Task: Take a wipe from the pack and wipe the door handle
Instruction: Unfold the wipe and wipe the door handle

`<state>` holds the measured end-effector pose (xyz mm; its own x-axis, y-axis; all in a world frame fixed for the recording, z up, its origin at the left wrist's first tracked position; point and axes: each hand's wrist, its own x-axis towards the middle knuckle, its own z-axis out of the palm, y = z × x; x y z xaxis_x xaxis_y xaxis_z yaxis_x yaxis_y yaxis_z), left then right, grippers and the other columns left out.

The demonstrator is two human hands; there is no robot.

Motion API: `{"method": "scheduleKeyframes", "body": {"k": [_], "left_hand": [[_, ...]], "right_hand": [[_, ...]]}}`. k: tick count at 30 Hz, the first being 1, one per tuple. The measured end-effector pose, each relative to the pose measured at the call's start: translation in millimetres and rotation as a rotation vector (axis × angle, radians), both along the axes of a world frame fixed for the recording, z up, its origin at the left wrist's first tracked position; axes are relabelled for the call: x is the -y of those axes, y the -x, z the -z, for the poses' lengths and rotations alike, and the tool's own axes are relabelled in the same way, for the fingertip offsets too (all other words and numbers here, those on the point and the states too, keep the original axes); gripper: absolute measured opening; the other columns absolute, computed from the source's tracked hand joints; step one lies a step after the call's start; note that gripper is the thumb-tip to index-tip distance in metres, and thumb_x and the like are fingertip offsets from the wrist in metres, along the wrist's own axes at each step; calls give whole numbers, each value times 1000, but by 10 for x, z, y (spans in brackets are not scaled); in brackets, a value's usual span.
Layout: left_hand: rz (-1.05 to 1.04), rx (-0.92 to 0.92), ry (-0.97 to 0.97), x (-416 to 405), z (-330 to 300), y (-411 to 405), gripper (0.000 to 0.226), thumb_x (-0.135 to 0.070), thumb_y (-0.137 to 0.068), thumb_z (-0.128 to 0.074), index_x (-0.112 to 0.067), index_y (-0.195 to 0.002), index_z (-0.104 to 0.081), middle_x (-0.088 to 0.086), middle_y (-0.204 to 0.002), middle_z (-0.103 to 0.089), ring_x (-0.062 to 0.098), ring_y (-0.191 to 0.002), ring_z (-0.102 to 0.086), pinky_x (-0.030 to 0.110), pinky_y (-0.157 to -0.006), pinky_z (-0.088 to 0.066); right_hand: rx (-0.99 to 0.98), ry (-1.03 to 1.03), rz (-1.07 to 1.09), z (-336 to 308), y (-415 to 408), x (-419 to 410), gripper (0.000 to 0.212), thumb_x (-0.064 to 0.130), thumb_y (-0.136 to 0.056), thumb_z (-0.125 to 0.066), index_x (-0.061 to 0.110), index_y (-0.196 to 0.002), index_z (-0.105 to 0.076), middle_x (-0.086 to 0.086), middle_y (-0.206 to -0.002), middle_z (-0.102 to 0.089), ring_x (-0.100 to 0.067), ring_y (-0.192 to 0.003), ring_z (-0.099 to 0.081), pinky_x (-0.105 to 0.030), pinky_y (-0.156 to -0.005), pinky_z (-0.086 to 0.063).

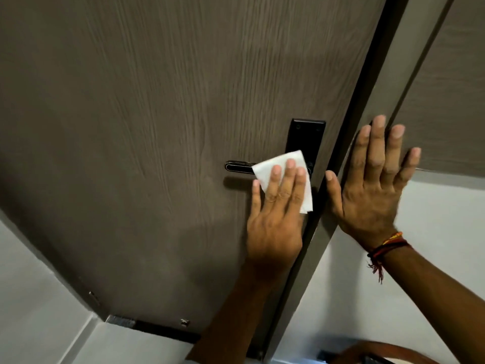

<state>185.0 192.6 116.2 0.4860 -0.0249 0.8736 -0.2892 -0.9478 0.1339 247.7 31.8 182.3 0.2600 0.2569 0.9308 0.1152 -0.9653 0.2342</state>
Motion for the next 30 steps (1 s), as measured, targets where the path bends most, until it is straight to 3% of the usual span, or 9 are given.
{"method": "scheduleKeyframes", "body": {"k": [3, 6, 8, 12, 17, 20, 23, 26, 30], "left_hand": [[-127, -10, -78, -266, 57, -102, 77, -19, -105, -44, -21, -166, 3, -1, -175, 4, 17, -164, 6, 58, -132, 0], [-294, -16, 179, -392, 20, -155, 68, -43, -113, -27, -18, -166, 7, -1, -175, 15, 19, -164, 10, 52, -133, 5], [-230, -3, 211, -231, -6, -152, 75, -55, -110, -28, -17, -166, 4, 1, -175, 10, 22, -164, 6, 52, -134, 0], [-64, 33, -56, -147, -18, -157, 76, -54, -109, -38, -20, -167, -3, 0, -176, -12, 18, -164, -2, 56, -132, -5], [-236, -21, 210, -261, -67, -111, 78, -59, -108, -35, -14, -167, -11, 7, -175, -20, 23, -164, -6, 61, -132, -13], [-68, 21, 29, 33, -136, -82, 76, -60, -107, -39, -14, -165, -23, 6, -172, -30, 23, -163, -19, 58, -132, -11], [-33, 28, -34, 109, -229, -129, 62, -47, -111, -34, -16, -164, -27, 2, -173, -29, 20, -163, -17, 55, -133, -4], [-30, 39, -143, 38, -244, -175, 58, -37, -112, -35, -17, -165, -26, 0, -174, -27, 19, -163, -16, 55, -132, 0], [-98, 55, -237, -219, -169, -171, 65, -44, -112, -37, -21, -166, -12, 0, -173, -27, 18, -162, -19, 62, -131, -7]], "right_hand": [[32, 7, -36, 28, -60, 23, 81, 52, -107, -32, 8, -166, 1, -3, -175, 21, -23, -163, 20, -47, -131, 16], [64, 9, -49, 44, -94, 39, 81, 52, -107, -32, 8, -166, 1, -3, -176, 20, -23, -163, 20, -46, -131, 16], [76, 6, -56, 59, -102, 36, 82, 51, -106, -35, 9, -166, 2, -6, -177, 12, -22, -163, 19, -46, -131, 15], [95, -2, -65, 76, -122, 31, 82, 48, -104, -36, 8, -167, 0, -4, -177, 14, -22, -163, 18, -47, -132, 13], [107, -12, -63, 82, -150, 25, 82, 49, -104, -36, 10, -166, 0, -15, -170, -11, -21, -163, 18, -47, -132, 12], [113, -5, -63, 78, -156, 31, 82, 50, -104, -35, 9, -167, -1, -17, -168, -14, -21, -163, 17, -47, -132, 11], [124, -7, -67, 74, -156, 31, 80, 48, -104, -33, 9, -167, -2, -16, -169, -14, -21, -164, 15, -47, -132, 10], [128, -16, -78, 80, -155, 17, 80, 48, -104, -34, 10, -167, -2, -16, -169, -14, -21, -164, 14, -48, -132, 9], [134, -1, -76, 79, -168, 36, 81, 49, -104, -35, 10, -167, -1, -9, -176, 0, -21, -163, 16, -47, -132, 11]]}}
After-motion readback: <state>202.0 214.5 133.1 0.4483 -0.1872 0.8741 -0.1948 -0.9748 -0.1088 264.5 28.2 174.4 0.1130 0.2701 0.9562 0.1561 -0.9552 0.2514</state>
